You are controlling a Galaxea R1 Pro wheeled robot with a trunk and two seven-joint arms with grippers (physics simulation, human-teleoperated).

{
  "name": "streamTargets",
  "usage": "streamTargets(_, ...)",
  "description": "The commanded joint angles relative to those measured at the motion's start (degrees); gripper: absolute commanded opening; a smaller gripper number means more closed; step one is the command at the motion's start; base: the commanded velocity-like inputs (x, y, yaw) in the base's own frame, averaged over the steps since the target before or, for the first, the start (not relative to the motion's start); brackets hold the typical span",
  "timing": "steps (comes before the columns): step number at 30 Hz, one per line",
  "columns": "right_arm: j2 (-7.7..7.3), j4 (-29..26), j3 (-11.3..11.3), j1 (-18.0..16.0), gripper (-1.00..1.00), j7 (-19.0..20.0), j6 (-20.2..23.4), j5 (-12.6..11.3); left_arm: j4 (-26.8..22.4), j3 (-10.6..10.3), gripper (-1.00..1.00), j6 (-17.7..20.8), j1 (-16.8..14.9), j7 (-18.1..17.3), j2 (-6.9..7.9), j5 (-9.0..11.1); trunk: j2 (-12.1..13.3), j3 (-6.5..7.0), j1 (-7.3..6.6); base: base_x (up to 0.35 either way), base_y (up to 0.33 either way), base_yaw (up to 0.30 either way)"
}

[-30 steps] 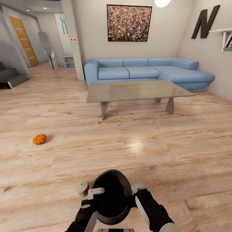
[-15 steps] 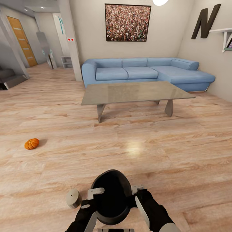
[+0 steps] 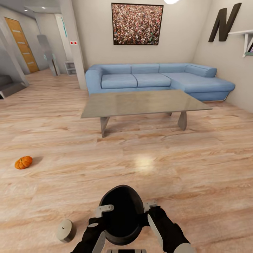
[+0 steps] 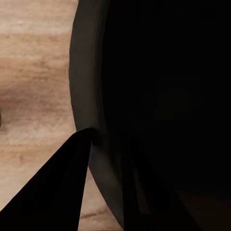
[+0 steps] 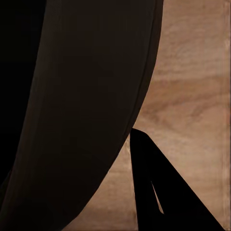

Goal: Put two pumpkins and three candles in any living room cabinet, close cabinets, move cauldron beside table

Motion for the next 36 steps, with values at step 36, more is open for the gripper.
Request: streamTargets(36, 0.03, 0.05, 0.55, -0.01, -1.0, 3.03, 0.18, -2.74, -0.1, -1.69, -1.0, -0.1, -0.04, 0.58, 0.03, 0.84, -0.02, -0.05, 0.0, 0.205, -0.173, 0.0)
